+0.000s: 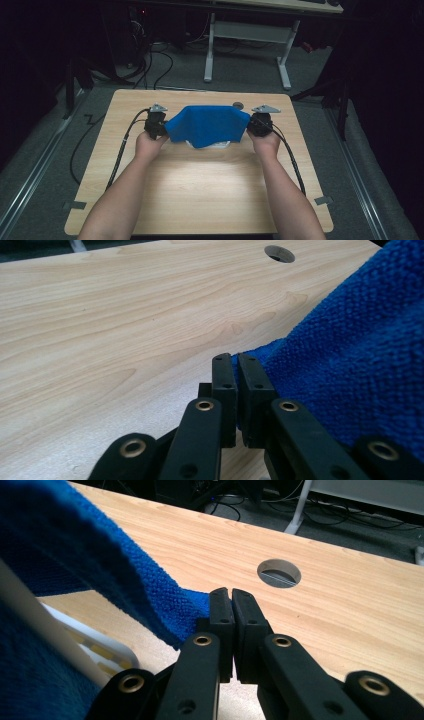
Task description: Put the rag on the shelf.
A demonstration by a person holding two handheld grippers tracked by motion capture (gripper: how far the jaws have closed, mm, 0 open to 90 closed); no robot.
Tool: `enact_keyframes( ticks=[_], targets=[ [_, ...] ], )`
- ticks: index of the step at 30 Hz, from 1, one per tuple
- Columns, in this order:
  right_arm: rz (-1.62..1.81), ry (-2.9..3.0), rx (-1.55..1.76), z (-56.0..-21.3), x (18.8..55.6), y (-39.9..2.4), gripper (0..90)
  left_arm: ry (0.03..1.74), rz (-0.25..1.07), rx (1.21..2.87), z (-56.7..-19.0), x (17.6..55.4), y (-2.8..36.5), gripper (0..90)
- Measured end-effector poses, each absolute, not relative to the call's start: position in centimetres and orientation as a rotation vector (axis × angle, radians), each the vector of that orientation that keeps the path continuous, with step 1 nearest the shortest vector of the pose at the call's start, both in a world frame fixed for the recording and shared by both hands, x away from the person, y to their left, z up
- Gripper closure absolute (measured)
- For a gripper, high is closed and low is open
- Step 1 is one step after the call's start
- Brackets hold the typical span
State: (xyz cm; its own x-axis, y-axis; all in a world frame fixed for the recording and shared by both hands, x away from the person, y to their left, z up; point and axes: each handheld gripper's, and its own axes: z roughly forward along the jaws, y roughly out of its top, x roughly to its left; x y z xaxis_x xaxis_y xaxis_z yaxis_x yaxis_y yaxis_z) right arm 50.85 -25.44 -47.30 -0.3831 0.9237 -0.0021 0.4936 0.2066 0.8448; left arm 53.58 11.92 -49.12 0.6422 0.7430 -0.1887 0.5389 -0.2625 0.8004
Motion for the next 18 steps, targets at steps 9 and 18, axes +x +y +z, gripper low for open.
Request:
enact_keyframes(
  ticks=[9, 18],
  targets=[
    [1.08, 1.976, 1.325, -48.5, 49.9, -25.7, 89.0, 1.021, 0.25, 1.94, -50.2, 53.3, 11.9, 86.3],
    [1.119, 1.948, 1.351, -48.7, 49.5, -26.4, 80.6, 1.055, 0.275, 1.914, -50.0, 52.8, 12.1, 70.1]
  ],
)
